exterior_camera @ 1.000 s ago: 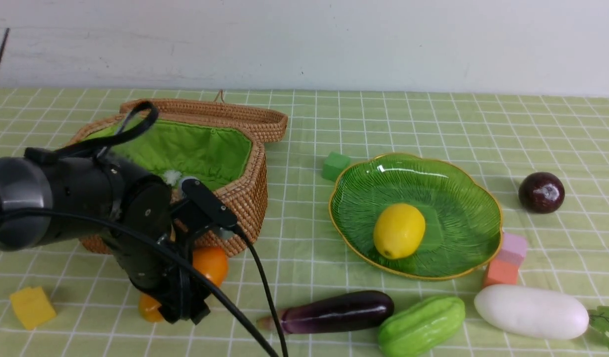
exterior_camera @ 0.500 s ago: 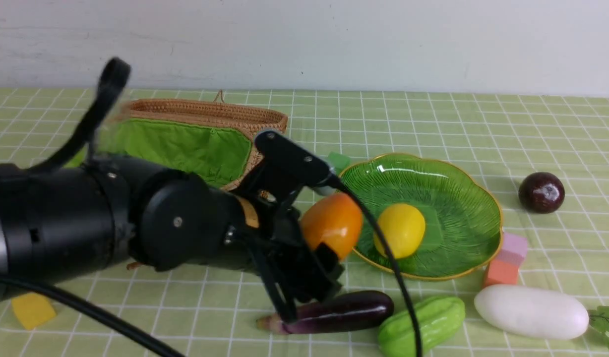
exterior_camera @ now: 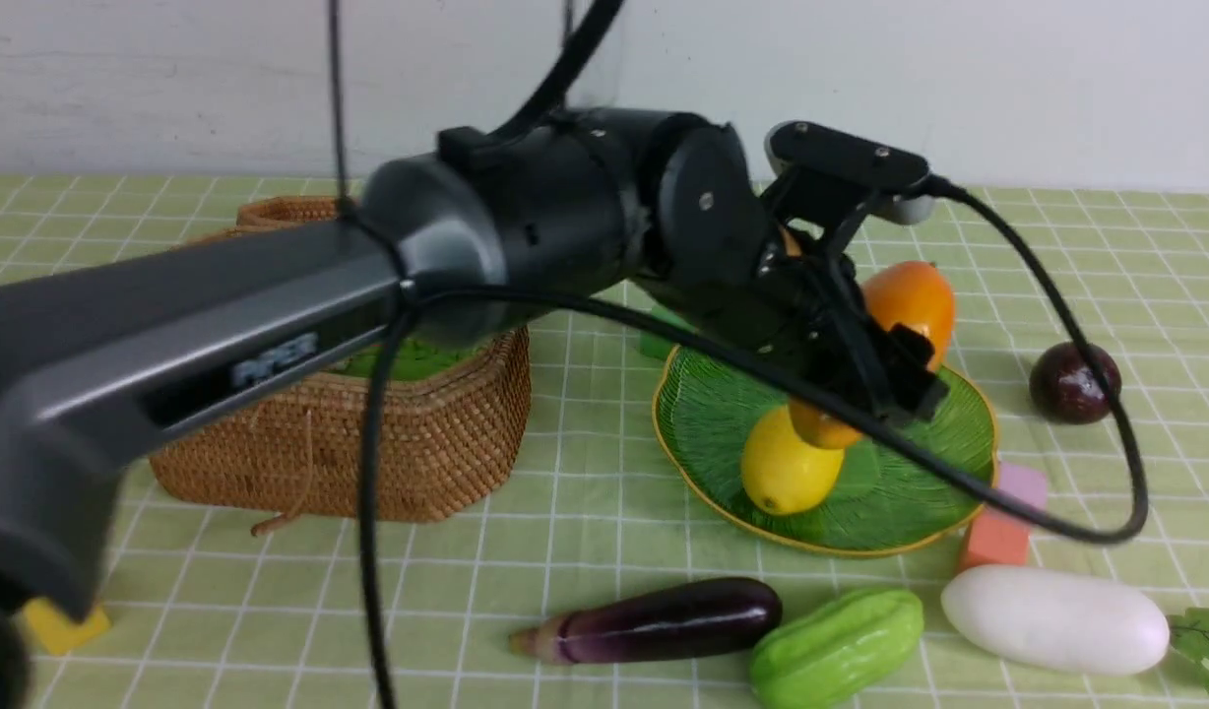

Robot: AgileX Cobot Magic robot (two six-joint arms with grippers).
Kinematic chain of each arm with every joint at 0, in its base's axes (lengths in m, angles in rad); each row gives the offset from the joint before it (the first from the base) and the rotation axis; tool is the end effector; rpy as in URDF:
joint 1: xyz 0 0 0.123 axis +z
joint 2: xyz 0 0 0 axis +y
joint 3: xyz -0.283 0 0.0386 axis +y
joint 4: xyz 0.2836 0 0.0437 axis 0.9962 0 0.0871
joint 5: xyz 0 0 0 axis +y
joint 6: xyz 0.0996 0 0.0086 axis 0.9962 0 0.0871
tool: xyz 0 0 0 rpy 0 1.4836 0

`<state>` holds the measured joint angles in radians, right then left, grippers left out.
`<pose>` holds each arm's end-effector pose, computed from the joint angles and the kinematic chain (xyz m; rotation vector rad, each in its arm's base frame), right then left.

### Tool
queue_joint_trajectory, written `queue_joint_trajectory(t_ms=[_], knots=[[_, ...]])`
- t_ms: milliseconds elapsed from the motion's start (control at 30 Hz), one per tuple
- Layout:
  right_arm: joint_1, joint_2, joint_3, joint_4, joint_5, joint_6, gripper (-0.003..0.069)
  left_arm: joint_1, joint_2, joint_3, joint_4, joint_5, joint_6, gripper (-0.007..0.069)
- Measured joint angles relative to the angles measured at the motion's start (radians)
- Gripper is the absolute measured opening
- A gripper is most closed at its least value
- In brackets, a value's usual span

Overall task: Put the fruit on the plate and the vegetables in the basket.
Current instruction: Grab the mango with your left arm and place it on the right plate

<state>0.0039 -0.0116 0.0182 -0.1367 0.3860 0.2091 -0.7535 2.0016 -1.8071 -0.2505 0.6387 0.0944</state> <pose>0.0958 -0.0048 0.1703 0.1087 1.8694 0.0114 0.3644 -0.3621 0.2860 0.8256 2.2216 -0.6017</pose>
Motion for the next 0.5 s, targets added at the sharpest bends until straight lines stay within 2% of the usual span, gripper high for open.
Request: queue_joint_trajectory(t_ms=[33,67,167,300,500], knots=[[0.0,0.0,0.0,0.0,0.0,0.0,0.0242,0.0,0.007,-0.011,0.0,0.0,-0.009,0.0542],[0.0,0.0,0.0,0.0,0.0,0.0,0.0242,0.0,0.05,-0.08,0.04,0.005,-0.07,0.0542],[0.0,0.0,0.0,0.0,0.0,0.0,0.0242,0.0,0.12,-0.189,0.136,0.01,-0.153,0.0542],[0.0,0.0,0.0,0.0,0.0,0.0,0.0242,0.0,0.189,-0.239,0.239,0.011,-0.192,0.0542],[0.0,0.0,0.0,0.0,0.0,0.0,0.0242,0.0,0.245,-0.24,0.272,0.024,-0.257,0.0542]])
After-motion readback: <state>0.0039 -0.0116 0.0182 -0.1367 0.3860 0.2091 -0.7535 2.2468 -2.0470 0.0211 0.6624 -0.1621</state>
